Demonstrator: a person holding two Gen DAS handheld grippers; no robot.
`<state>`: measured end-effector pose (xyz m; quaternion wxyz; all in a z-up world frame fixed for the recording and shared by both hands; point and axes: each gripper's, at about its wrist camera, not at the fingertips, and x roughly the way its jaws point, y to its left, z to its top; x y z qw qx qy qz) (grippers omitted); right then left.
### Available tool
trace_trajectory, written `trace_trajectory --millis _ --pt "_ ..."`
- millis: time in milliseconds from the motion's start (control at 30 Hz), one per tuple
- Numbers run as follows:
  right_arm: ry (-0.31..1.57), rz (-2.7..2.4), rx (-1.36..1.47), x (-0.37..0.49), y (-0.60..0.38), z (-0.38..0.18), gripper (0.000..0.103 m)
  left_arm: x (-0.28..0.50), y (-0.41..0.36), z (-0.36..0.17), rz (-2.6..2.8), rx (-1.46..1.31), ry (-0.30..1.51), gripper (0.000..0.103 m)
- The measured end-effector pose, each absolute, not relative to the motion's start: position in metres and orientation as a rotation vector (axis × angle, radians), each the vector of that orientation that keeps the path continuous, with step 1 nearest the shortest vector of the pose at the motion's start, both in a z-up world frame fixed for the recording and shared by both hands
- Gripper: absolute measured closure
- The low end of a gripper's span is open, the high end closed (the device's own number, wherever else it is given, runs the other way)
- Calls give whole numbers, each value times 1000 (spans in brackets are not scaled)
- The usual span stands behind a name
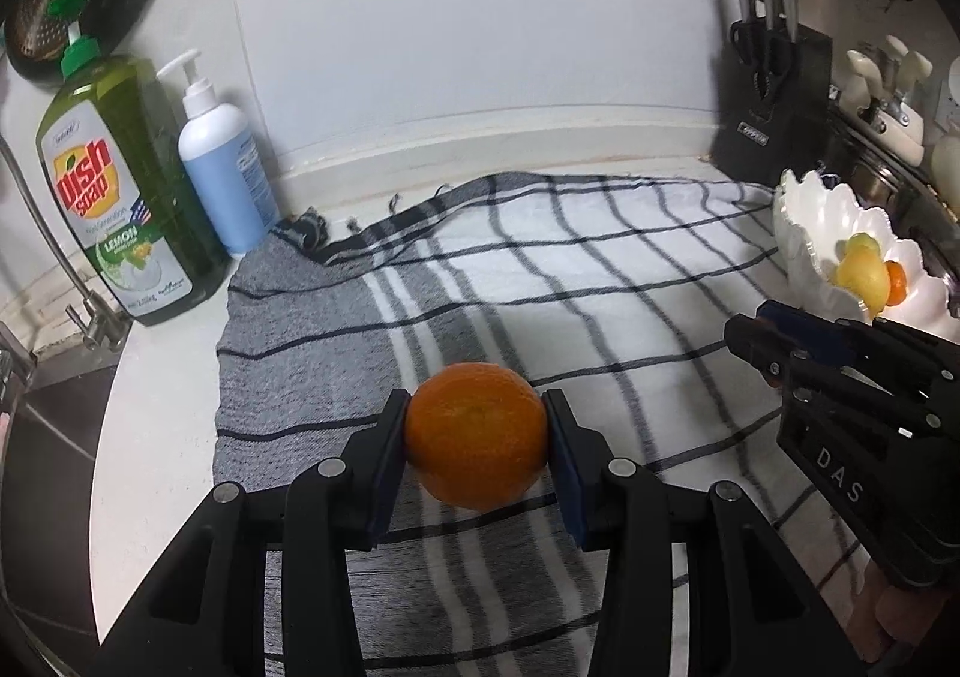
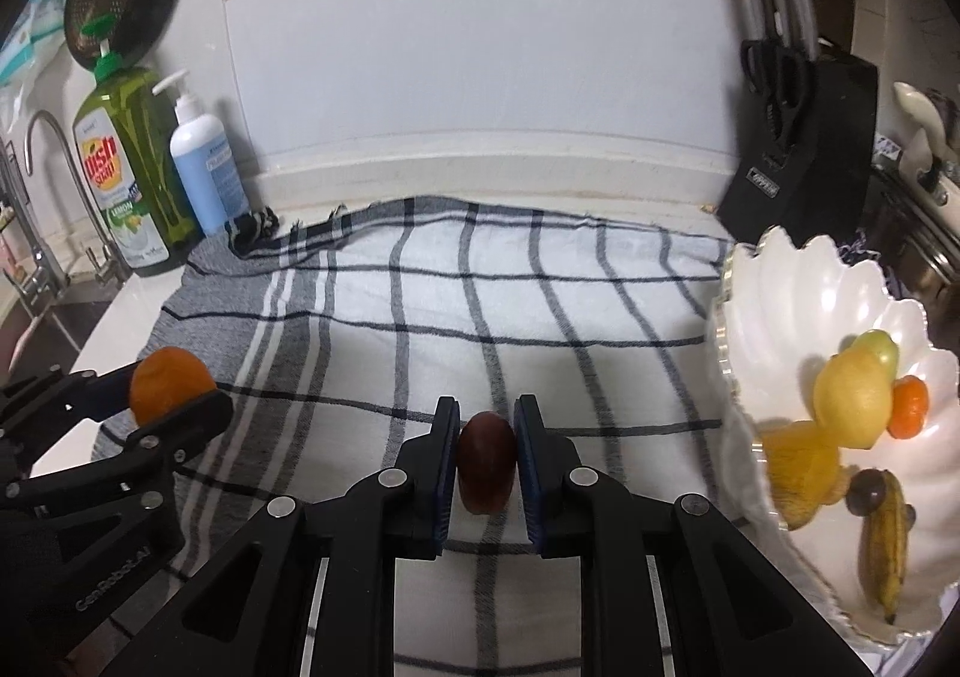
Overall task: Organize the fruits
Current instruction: 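Carry the orange and red date into the white bowl and open both grippers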
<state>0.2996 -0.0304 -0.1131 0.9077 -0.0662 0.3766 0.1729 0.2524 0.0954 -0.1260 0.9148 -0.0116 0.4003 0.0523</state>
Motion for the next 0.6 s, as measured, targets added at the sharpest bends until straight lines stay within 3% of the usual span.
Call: trace_trajectory --millis 600 --pt "692 170 -73 286 -153 -56 83 275 -23 -74 -115 35 739 60"
